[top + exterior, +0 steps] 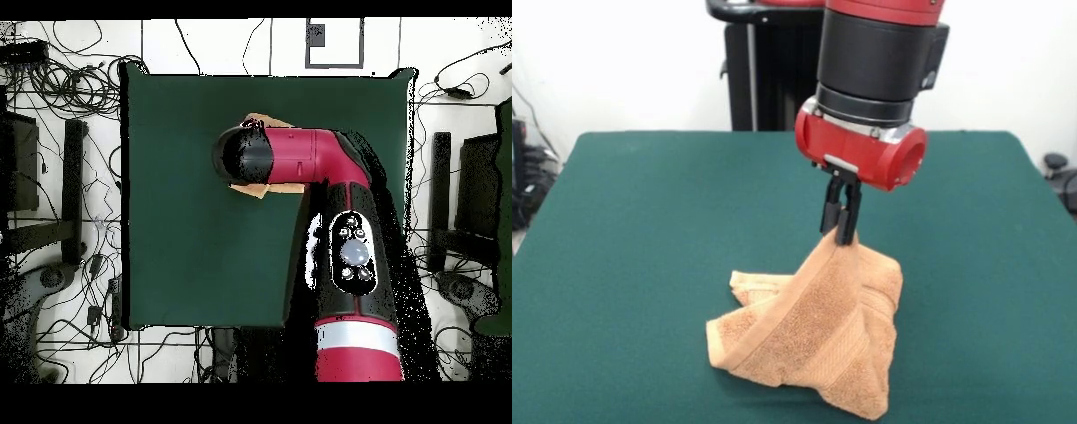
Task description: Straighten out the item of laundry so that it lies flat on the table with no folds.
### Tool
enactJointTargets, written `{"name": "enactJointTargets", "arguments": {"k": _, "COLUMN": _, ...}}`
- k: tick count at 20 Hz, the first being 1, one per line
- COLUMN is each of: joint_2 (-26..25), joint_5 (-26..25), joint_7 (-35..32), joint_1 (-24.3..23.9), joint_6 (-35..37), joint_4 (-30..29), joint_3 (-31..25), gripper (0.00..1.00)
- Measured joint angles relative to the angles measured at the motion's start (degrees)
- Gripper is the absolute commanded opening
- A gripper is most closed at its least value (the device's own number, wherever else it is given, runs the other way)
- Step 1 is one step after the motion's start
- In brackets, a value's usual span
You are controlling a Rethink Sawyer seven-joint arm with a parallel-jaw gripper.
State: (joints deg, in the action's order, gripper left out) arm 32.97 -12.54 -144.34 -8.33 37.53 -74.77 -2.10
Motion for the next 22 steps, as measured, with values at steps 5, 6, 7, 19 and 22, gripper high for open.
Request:
{"name": "enactJointTargets", "arguments": {"k": 5, "joint_2": 1.6, "joint_5": 0.0, "joint_7": 0.0, "joint_1": -1.9, "joint_6": 0.0, "joint_4": -1.7, "joint_3": -1.6, "gripper": 0.0}}
{"name": "enactJointTargets", "arguments": {"k": 6, "joint_2": 2.0, "joint_5": 0.0, "joint_7": 0.0, "joint_1": -2.2, "joint_6": 0.0, "joint_4": -2.0, "joint_3": -1.8, "gripper": 0.0}}
{"name": "enactJointTargets", "arguments": {"k": 7, "joint_2": 2.5, "joint_5": 0.0, "joint_7": 0.0, "joint_1": -2.5, "joint_6": 0.0, "joint_4": -2.4, "joint_3": -2.0, "gripper": 0.0}}
{"name": "enactJointTargets", "arguments": {"k": 19, "joint_2": 12.3, "joint_5": -0.1, "joint_7": 0.0, "joint_1": -6.7, "joint_6": 6.8, "joint_4": -6.9, "joint_3": -5.4, "gripper": 0.0}}
{"name": "enactJointTargets", "arguments": {"k": 22, "joint_2": 14.9, "joint_5": -0.1, "joint_7": 0.0, "joint_1": -7.4, "joint_6": 9.9, "joint_4": -7.4, "joint_3": -6.0, "gripper": 0.0}}
